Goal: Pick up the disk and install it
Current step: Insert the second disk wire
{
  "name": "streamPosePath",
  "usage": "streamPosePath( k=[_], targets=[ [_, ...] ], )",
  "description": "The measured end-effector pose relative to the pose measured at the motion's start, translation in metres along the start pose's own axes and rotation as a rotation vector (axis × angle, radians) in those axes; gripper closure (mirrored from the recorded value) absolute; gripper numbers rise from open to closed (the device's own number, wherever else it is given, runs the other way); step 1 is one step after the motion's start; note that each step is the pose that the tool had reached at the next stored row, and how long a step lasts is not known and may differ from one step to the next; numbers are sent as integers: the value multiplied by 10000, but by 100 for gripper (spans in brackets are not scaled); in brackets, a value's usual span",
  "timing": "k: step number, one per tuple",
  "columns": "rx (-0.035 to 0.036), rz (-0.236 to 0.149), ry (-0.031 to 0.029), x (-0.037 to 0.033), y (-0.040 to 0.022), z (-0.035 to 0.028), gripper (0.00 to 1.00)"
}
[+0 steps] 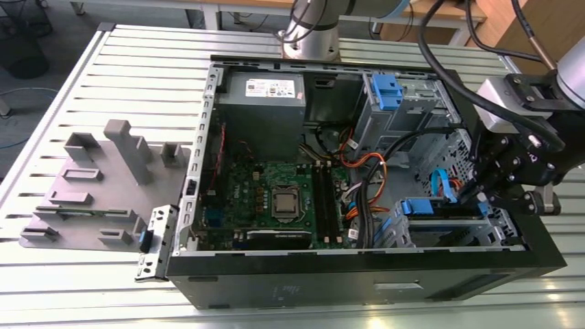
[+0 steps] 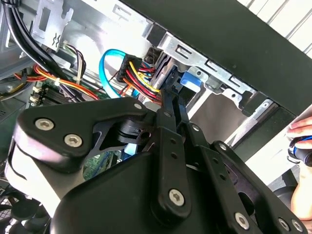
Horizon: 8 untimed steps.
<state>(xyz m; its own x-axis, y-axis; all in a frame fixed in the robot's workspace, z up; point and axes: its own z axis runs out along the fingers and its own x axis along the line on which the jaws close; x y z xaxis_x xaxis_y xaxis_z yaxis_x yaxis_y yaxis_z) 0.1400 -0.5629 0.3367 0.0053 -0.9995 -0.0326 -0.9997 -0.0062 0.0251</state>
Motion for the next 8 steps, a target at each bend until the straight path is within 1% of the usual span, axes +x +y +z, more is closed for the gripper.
streamPosePath(
  k=[3, 8],
  targets=[
    [0, 0, 2, -1, 13, 2, 84],
    [0, -1, 4, -1, 16, 13, 84]
  ],
)
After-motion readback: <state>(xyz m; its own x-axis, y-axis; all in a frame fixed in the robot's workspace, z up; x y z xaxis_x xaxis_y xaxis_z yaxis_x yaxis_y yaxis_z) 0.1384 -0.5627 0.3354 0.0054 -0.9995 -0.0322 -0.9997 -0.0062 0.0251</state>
